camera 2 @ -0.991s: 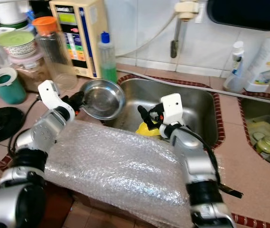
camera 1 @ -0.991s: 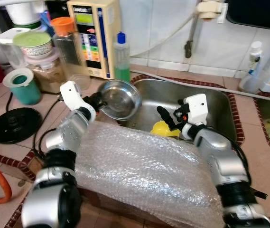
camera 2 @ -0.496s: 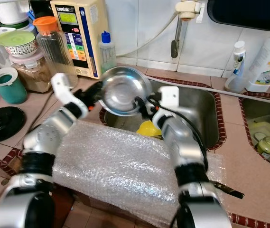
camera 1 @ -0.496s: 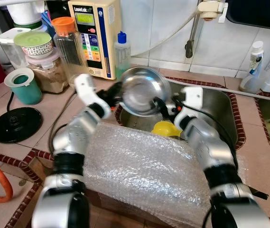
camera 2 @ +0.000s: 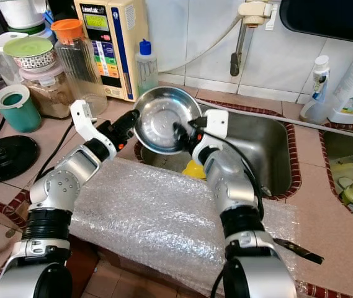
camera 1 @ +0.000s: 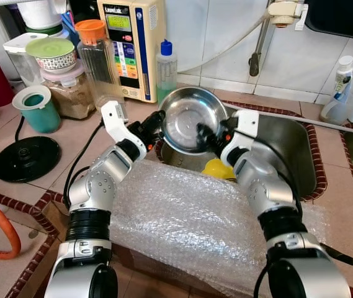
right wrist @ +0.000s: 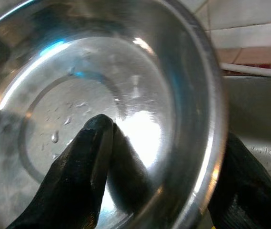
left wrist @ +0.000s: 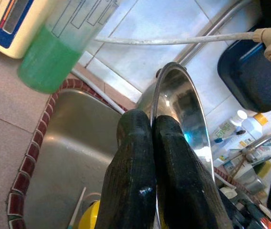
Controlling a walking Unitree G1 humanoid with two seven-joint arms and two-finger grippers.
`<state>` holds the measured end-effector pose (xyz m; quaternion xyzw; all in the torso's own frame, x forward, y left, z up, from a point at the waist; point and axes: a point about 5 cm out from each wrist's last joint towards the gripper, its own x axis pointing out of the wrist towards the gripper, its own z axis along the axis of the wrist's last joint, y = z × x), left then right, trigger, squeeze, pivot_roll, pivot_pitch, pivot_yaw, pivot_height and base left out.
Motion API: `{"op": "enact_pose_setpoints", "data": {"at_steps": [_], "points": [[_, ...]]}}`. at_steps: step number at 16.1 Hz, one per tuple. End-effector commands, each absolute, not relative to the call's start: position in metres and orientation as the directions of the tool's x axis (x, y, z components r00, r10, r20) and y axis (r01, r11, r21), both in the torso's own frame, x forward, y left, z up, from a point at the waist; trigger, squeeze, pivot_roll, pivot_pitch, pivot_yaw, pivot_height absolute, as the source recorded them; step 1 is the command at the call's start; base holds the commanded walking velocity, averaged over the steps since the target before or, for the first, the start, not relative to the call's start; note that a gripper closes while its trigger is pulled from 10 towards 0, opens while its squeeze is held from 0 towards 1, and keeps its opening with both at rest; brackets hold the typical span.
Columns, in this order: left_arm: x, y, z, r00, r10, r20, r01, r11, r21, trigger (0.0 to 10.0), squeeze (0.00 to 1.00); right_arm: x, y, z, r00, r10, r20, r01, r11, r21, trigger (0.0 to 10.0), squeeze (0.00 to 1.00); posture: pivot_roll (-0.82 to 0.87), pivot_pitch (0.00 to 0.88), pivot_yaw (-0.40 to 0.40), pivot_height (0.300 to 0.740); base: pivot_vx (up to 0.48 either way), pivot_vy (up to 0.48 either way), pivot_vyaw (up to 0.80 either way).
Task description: Kitchen organization
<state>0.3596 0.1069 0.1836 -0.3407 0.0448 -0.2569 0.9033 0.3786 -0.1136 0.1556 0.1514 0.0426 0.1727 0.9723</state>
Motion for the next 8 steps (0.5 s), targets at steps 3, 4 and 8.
{"op": "enact_pose_setpoints", "data": {"at_steps": [3, 4, 8], "points": [[0.3569, 0.1019, 0.1902, 0.838, -0.534, 0.117, 0.478, 0.612, -0.630, 0.0, 0.00, 0.3828, -0.1202, 0.1576, 0.952, 0.306, -0.027, -0.276, 0.890, 0.364, 0.0, 0.00, 0.09, 0.000, 0.030, 0.740, 0.000, 0.000, 0.00], [0.3563, 0.1032, 0.1910, 0.838, -0.532, 0.120, 0.479, 0.613, -0.629, 0.0, 0.00, 0.3835, -0.1217, 0.1563, 0.954, 0.297, -0.029, -0.264, 0.885, 0.383, 0.0, 0.00, 0.09, 0.000, 0.032, 0.740, 0.000, 0.000, 0.00], [0.3549, 0.1050, 0.1899, 0.838, -0.535, 0.111, 0.476, 0.617, -0.627, 0.0, 0.00, 0.3868, -0.1240, 0.1606, 0.959, 0.283, -0.017, -0.249, 0.869, 0.428, 0.0, 0.00, 0.09, 0.000, 0.037, 0.740, 0.000, 0.000, 0.00]]}}
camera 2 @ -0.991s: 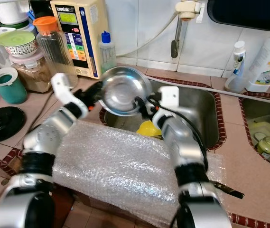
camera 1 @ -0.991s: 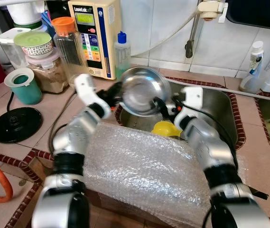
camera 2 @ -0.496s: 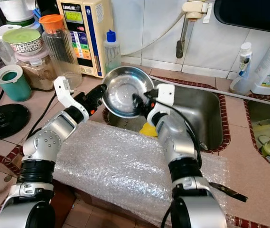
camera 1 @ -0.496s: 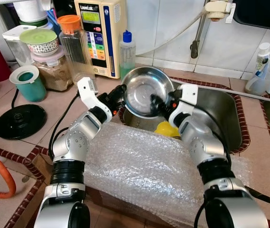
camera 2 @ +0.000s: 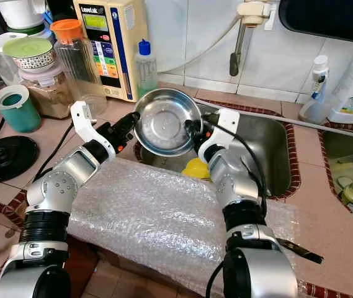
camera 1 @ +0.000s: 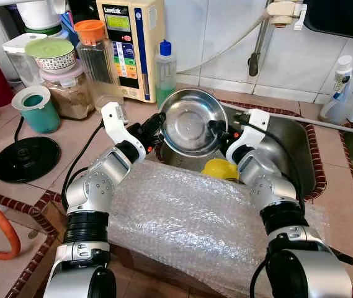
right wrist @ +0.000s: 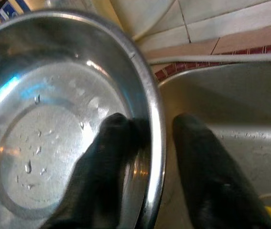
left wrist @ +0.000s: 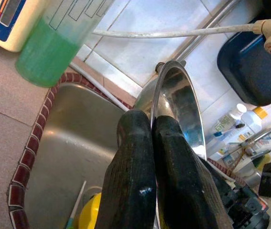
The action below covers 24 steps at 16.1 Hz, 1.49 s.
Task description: Kitchen organization
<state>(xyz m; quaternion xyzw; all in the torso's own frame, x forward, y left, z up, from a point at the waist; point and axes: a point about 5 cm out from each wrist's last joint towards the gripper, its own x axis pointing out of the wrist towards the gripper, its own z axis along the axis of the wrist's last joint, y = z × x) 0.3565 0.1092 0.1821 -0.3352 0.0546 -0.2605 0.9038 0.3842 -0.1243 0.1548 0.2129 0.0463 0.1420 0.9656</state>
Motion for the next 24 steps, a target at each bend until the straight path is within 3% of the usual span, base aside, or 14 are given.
{"op": "enact_pose_setpoints", "data": {"at_steps": [1, 7, 8, 9, 10, 12, 15, 19, 21, 24], "points": [[0.355, 0.105, 0.190, 0.838, -0.535, 0.109, 0.476, 0.618, -0.625, 0.0, 0.00, 0.387, -0.126, 0.161, 0.961, 0.278, -0.016, -0.243, 0.865, 0.439, 0.0, 0.00, 0.09, 0.000, 0.036, 0.740, 0.000, 0.000, 0.00], [0.354, 0.105, 0.190, 0.836, -0.539, 0.105, 0.480, 0.625, -0.615, 0.0, 0.00, 0.389, -0.127, 0.159, 0.963, 0.267, -0.026, -0.227, 0.864, 0.450, 0.0, 0.00, 0.10, 0.000, 0.030, 0.740, 0.000, 0.000, 0.00], [0.354, 0.105, 0.189, 0.836, -0.540, 0.100, 0.480, 0.630, -0.611, 5.7, 0.00, 0.389, -0.127, 0.159, 0.964, 0.266, -0.027, -0.225, 0.864, 0.450, 0.0, 0.00, 0.10, 0.000, 0.027, 0.740, 0.000, 0.000, 0.00], [0.354, 0.105, 0.189, 0.835, -0.542, 0.098, 0.480, 0.629, -0.611, 10.0, 0.00, 0.389, -0.129, 0.158, 0.967, 0.252, -0.034, -0.212, 0.872, 0.441, 0.0, 0.00, 0.10, 0.000, 0.027, 0.740, 0.000, 0.000, 0.00], [0.352, 0.104, 0.189, 0.822, -0.561, 0.103, 0.492, 0.607, -0.624, 10.0, 1.00, 0.390, -0.137, 0.154, 0.980, 0.186, -0.065, -0.146, 0.906, 0.398, 0.0, 0.00, 0.10, 0.000, 0.027, 0.740, 0.000, 0.000, 0.00], [0.351, 0.105, 0.186, 0.823, -0.561, 0.089, 0.488, 0.619, -0.615, 10.0, 1.00, 0.391, -0.148, 0.151, 0.991, 0.096, -0.087, -0.060, 0.936, 0.348, 0.0, 0.00, 0.10, 0.000, 0.028, 0.740, 0.000, 0.000, 0.00], [0.345, 0.102, 0.172, 0.800, -0.600, 0.008, 0.505, 0.666, -0.549, 10.0, 1.00, 0.392, -0.170, 0.153, 0.995, -0.076, -0.066, 0.086, 0.985, 0.148, 0.0, 0.00, 0.10, 0.000, 0.031, 0.740, 0.000, 0.000, 0.00], [0.339, 0.098, 0.162, 0.781, -0.624, -0.039, 0.513, 0.676, -0.528, 10.0, 1.00, 0.391, -0.179, 0.148, 0.984, -0.161, -0.076, 0.167, 0.983, 0.082, 0.0, 0.00, 0.11, 0.000, 0.028, 0.740, 0.000, 0.000, 0.00], [0.335, 0.098, 0.156, 0.767, -0.638, -0.072, 0.524, 0.687, -0.504, 10.0, 1.00, 0.390, -0.181, 0.143, 0.980, -0.192, -0.060, 0.191, 0.981, -0.031, 0.0, 0.00, 0.11, 0.000, 0.029, 0.740, 0.000, 0.000, 0.00], [0.332, 0.101, 0.146, 0.747, -0.652, -0.132, 0.541, 0.711, -0.450, 10.0, 1.00, 0.386, -0.185, 0.138, 0.981, -0.194, -0.002, 0.181, 0.917, -0.356, 0.0, 0.00, 0.11, 0.000, 0.030, 0.740, 0.000, 0.000, 0.00]]}}
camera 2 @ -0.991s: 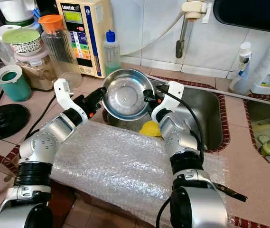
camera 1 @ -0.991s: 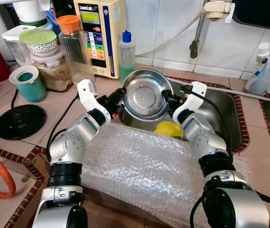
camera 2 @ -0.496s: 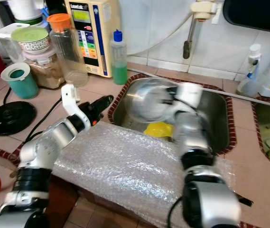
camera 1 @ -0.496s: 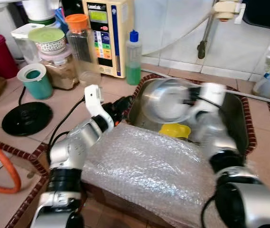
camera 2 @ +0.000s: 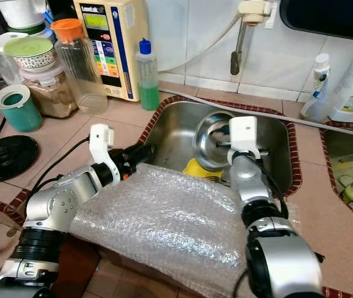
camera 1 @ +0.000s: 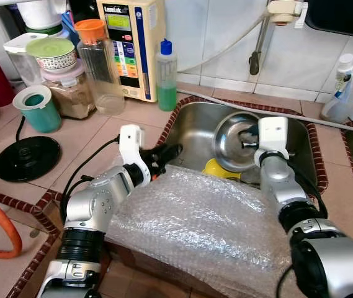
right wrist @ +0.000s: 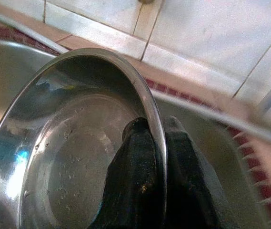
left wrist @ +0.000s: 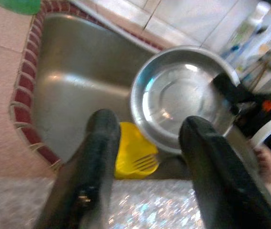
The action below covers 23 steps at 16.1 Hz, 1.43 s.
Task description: Kitchen organization
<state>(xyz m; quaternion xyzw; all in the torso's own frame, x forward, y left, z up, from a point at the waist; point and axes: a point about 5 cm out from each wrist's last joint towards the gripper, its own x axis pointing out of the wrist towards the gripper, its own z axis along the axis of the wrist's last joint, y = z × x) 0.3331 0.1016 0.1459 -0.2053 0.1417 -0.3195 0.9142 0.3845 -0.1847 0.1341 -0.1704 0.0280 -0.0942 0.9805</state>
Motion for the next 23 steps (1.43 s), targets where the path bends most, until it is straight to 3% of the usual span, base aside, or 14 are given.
{"op": "enact_pose_setpoints", "data": {"at_steps": [1, 4, 5, 6, 7, 16, 18, 19, 23], "points": [[0.332, 0.101, 0.144, 0.745, -0.651, -0.145, 0.541, 0.717, -0.438, 10.0, 1.00, 0.384, -0.187, 0.135, 0.980, -0.200, 0.000, 0.183, 0.900, -0.396, 0.0, 0.00, 0.11, 0.000, 0.032, 0.740, 0.000, 0.000, 0.00], [0.332, 0.100, 0.142, 0.739, -0.652, -0.167, 0.554, 0.730, -0.400, 10.0, 1.00, 0.379, -0.198, 0.122, 0.971, -0.234, -0.050, 0.176, 0.842, -0.510, 0.0, 0.00, 0.11, 0.000, 0.035, 0.740, 0.000, 0.000, 0.00], [0.331, 0.100, 0.142, 0.736, -0.655, -0.171, 0.560, 0.731, -0.390, 10.0, 1.00, 0.377, -0.197, 0.115, 0.972, -0.221, -0.086, 0.145, 0.842, -0.520, 10.0, 0.07, 0.11, 0.000, 0.036, 0.740, 0.000, 0.000, 0.00], [0.331, 0.099, 0.142, 0.732, -0.658, -0.180, 0.569, 0.734, -0.371, 10.0, 1.00, 0.375, -0.197, 0.110, 0.970, -0.214, -0.114, 0.127, 0.848, -0.514, 10.0, 0.72, 0.11, 0.000, 0.036, 0.740, 0.000, 0.000, 0.00], [0.331, 0.099, 0.141, 0.728, -0.658, -0.191, 0.576, 0.739, -0.351, 10.0, 1.00, 0.374, -0.196, 0.107, 0.969, -0.212, -0.124, 0.122, 0.853, -0.507, 10.0, 1.00, 0.12, 0.000, 0.036, 0.740, 0.000, 0.000, 0.00], [0.330, 0.096, 0.141, 0.724, -0.656, -0.214, 0.609, 0.753, -0.249, 10.0, 1.00, 0.367, -0.190, 0.091, 0.962, -0.162, -0.219, 0.066, 0.918, -0.390, 10.0, 1.00, 0.11, 0.000, 0.040, 0.740, 0.000, 0.000, 0.00], [0.331, 0.100, 0.141, 0.757, -0.619, -0.209, 0.579, 0.784, -0.224, 10.0, 1.00, 0.367, -0.192, 0.090, 0.961, -0.163, -0.223, 0.072, 0.928, -0.366, 10.0, 1.00, 0.10, 0.000, 0.043, 0.740, 0.000, 0.000, 0.00], [0.333, 0.109, 0.139, 0.820, -0.541, -0.187, 0.511, 0.839, -0.189, 10.0, 1.00, 0.367, -0.193, 0.093, 0.964, -0.166, -0.208, 0.088, 0.937, -0.338, 10.0, 1.00, 0.10, 0.000, 0.043, 0.740, 0.000, 0.000, 0.00], [0.333, 0.121, 0.138, 0.883, -0.441, -0.160, 0.420, 0.895, -0.149, 10.0, 1.00, 0.372, -0.192, 0.108, 0.981, -0.153, -0.119, 0.110, 0.944, -0.312, 10.0, 1.00, 0.09, 0.000, 0.034, 0.740, 0.000, 0.000, 0.00]]}}
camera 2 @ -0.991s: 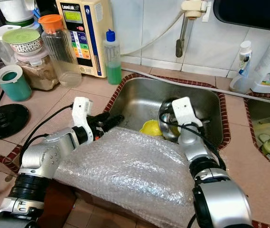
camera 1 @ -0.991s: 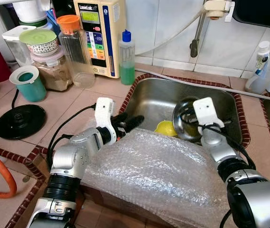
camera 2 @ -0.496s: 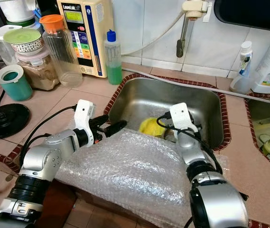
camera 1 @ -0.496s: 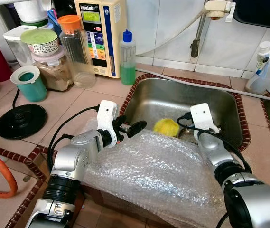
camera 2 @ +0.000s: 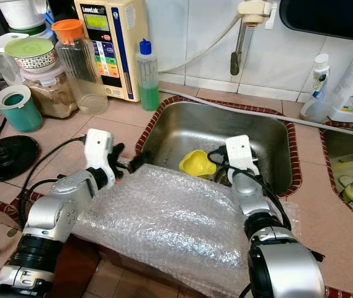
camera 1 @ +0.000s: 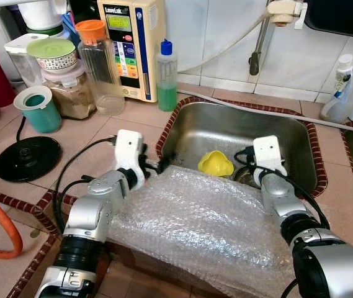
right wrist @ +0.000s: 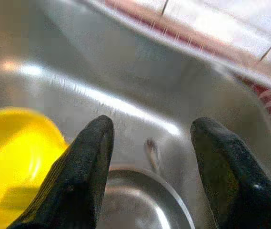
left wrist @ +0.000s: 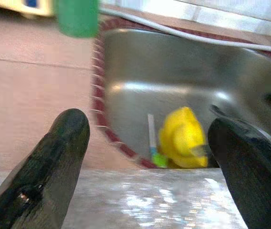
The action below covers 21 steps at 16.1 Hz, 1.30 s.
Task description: Kitchen organization
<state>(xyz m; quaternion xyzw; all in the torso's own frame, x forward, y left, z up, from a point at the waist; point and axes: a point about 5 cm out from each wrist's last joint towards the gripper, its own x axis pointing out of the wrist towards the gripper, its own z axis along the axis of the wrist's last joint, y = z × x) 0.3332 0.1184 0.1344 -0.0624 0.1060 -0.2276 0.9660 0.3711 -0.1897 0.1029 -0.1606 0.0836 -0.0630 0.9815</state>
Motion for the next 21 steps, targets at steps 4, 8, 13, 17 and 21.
{"op": "enact_pose_setpoints", "data": {"at_steps": [4, 8, 13, 17, 21], "points": [[0.332, 0.137, 0.134, 0.949, -0.282, -0.139, 0.276, 0.959, -0.065, 10.0, 1.00, 0.375, -0.190, 0.137, 0.994, -0.099, 0.054, 0.111, 0.936, -0.334, 10.0, 1.00, 0.08, 0.000, 0.032, 0.740, 0.000, 0.000, 0.00], [0.325, 0.143, 0.146, 0.977, -0.214, -0.004, 0.214, 0.976, 0.049, 10.0, 1.00, 0.360, -0.194, 0.157, 0.979, -0.069, 0.192, 0.122, 0.953, -0.277, 10.0, 1.00, 0.07, 0.000, 0.031, 0.740, 0.000, 0.000, 0.00], [0.314, 0.145, 0.144, 0.989, -0.147, 0.011, 0.145, 0.986, 0.088, 10.0, 1.00, 0.314, -0.192, 0.165, 0.965, -0.069, 0.251, 0.132, 0.960, -0.247, 10.0, 1.00, 0.03, 0.000, 0.045, 0.740, 0.000, 0.000, 0.00], [0.307, 0.134, 0.136, 0.979, -0.197, -0.049, 0.198, 0.980, 0.017, 10.0, 0.00, 0.292, -0.196, 0.167, 0.960, -0.108, 0.257, 0.171, 0.956, -0.239, 10.0, 1.00, -0.02, 0.000, 0.077, 0.740, 0.000, 0.000, 0.00], [0.311, 0.130, 0.137, 0.975, -0.206, -0.081, 0.206, 0.979, -0.006, 10.0, 0.00, 0.289, -0.199, 0.176, 0.968, -0.129, 0.214, 0.179, 0.955, -0.236, 10.0, 0.00, -0.02, 0.000, 0.084, 0.740, 0.000, 0.000, -0.34]]}}
